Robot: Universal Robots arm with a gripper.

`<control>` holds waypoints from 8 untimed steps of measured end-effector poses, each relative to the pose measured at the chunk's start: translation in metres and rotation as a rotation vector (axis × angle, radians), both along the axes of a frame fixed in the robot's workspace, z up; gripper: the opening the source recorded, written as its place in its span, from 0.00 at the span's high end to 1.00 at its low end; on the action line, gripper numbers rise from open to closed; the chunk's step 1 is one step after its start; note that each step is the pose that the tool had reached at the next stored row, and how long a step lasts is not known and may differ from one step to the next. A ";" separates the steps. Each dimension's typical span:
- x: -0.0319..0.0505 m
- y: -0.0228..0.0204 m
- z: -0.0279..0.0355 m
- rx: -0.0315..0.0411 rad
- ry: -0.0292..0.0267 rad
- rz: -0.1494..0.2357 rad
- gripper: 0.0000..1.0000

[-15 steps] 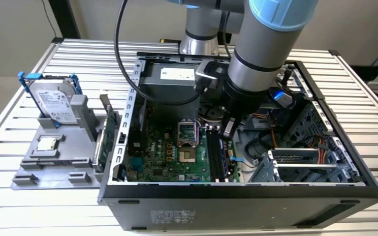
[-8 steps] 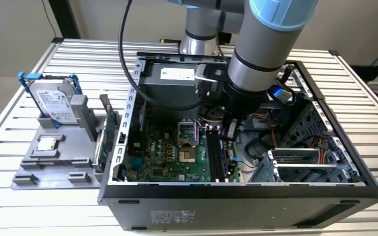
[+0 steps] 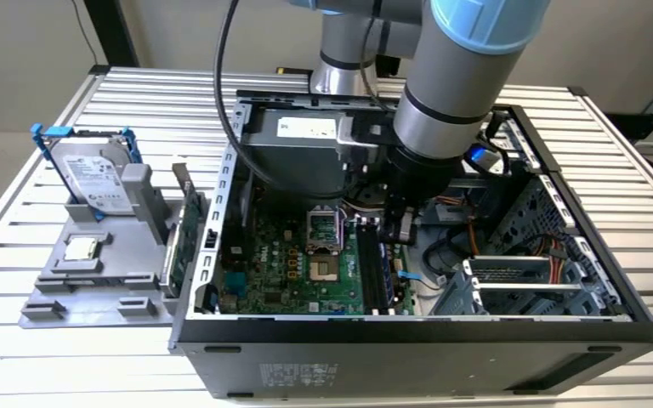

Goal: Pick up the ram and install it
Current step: 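Press down the ram until it locks into place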

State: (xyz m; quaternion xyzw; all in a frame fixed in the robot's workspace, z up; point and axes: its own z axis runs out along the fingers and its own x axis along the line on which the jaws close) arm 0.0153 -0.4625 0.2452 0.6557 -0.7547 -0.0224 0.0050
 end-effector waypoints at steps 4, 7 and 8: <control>0.0000 0.0000 -0.0003 -0.0001 0.0000 0.072 1.00; 0.0000 -0.0001 -0.0006 0.0000 0.0000 0.114 1.00; 0.0000 -0.0002 -0.0007 -0.0001 0.0000 0.126 1.00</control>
